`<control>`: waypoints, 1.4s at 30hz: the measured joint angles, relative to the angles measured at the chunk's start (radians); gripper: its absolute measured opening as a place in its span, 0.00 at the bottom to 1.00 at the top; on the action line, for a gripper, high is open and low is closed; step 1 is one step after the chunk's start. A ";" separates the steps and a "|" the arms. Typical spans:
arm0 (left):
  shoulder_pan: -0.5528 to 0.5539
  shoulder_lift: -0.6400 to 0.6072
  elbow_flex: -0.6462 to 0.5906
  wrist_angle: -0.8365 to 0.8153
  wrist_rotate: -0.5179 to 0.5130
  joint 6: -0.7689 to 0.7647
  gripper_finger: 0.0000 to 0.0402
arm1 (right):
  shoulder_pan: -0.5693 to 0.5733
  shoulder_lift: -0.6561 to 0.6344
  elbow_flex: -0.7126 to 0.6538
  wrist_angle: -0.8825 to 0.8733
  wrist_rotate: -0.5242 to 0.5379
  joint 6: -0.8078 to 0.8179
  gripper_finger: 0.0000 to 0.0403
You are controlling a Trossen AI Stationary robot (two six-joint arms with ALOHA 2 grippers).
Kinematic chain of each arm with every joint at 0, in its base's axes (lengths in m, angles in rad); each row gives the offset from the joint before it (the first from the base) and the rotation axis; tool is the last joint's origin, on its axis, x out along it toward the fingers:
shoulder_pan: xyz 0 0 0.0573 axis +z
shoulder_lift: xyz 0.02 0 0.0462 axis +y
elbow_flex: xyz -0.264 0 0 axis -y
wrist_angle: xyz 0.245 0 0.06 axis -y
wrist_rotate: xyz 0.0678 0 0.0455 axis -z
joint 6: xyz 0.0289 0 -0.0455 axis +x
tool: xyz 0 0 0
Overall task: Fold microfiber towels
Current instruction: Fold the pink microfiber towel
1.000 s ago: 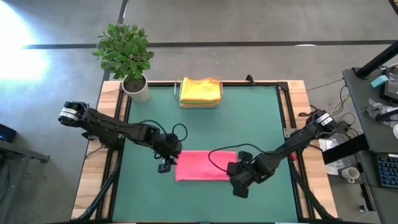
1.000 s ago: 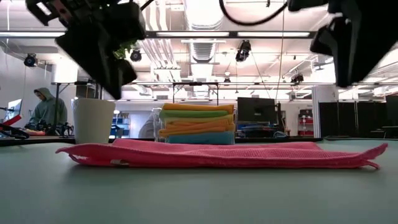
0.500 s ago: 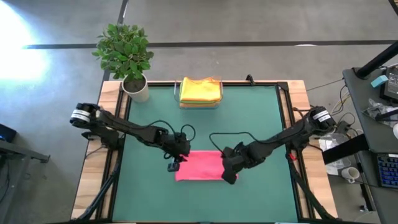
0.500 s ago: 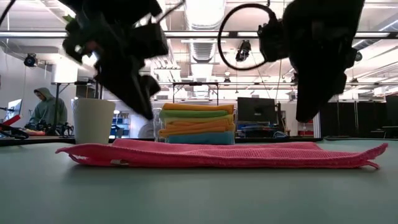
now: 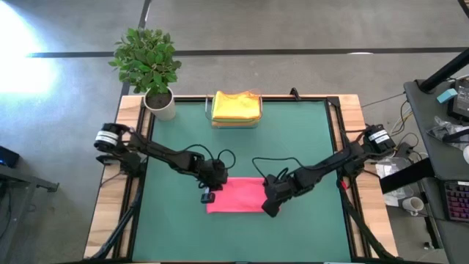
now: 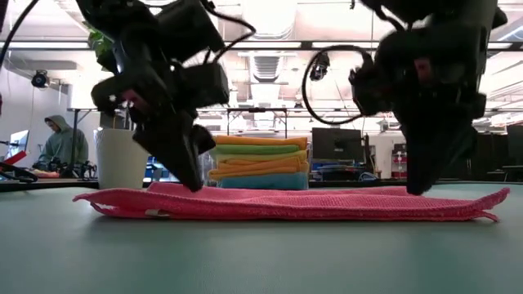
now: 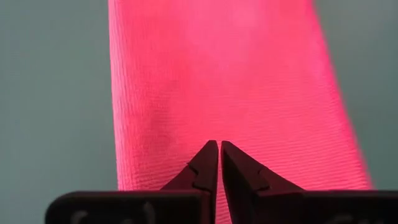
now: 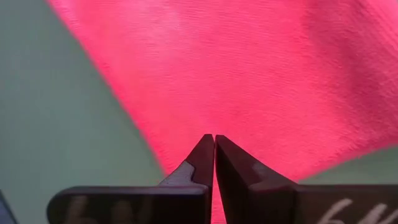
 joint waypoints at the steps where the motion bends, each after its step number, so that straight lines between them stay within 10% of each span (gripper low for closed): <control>1: 0.002 0.009 0.000 -0.003 -0.001 0.000 0.01 | -0.004 0.000 -0.009 0.000 0.001 0.006 0.02; 26: 0.013 0.055 0.020 0.095 -0.007 -0.158 0.00 | -0.350 -0.014 -0.082 -0.011 0.104 -0.164 0.02; 42: 0.013 -0.169 0.024 -0.080 -0.195 -0.094 0.00 | -0.239 -0.069 0.099 0.049 0.119 -0.268 0.02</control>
